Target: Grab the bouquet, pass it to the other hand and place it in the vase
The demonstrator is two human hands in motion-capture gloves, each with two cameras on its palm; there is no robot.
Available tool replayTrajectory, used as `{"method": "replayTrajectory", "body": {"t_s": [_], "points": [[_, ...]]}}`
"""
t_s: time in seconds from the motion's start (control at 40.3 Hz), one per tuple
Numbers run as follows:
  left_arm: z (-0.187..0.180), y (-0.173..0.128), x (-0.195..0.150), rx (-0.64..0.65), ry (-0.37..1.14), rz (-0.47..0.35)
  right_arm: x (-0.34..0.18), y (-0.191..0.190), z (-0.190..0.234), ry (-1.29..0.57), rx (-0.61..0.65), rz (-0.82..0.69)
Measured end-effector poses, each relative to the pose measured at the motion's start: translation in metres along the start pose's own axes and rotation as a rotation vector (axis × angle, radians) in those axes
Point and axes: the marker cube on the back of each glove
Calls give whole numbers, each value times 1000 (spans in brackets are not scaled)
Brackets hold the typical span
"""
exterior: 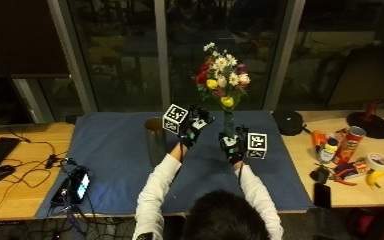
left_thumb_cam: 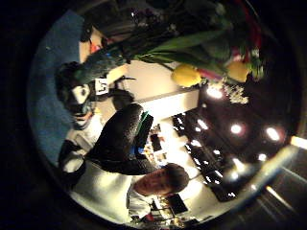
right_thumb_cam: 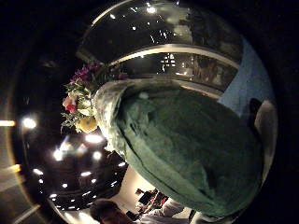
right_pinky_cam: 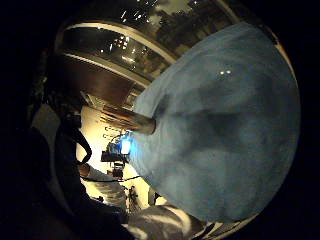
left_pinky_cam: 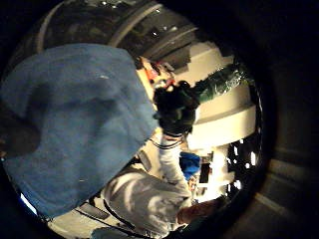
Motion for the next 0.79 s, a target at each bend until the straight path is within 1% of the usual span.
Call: {"method": "replayTrajectory", "body": {"t_s": [0.05,0.074,0.174,0.298,0.397,0.471,0.571,0.595,0.67,0.695,0.719,0.794], "points": [[8,-3,0,-36,62,-6,-3,7,8,10,4,66],[12,-4,0,-49,82,-6,-9,12,12,20,11,62],[26,-5,1,-50,86,5,-30,29,28,38,13,-45],[36,-6,2,-62,91,29,-11,21,40,-43,-73,-91],[38,-7,0,-43,108,35,-23,31,48,-46,-78,-67],[37,-10,-5,-20,108,35,-20,32,52,-45,-77,-77],[39,-11,-5,-34,128,29,-23,35,57,-23,-46,-92],[40,-11,-4,-38,135,25,-19,33,58,-22,-46,-117],[44,-11,2,-43,155,22,-2,19,61,-8,-56,-284],[45,-11,4,-40,160,25,-1,18,63,1,-55,-308],[46,-11,6,-34,163,29,-3,21,65,4,-52,-288],[48,-12,7,9,150,52,-19,39,72,-40,-50,-166]]}}
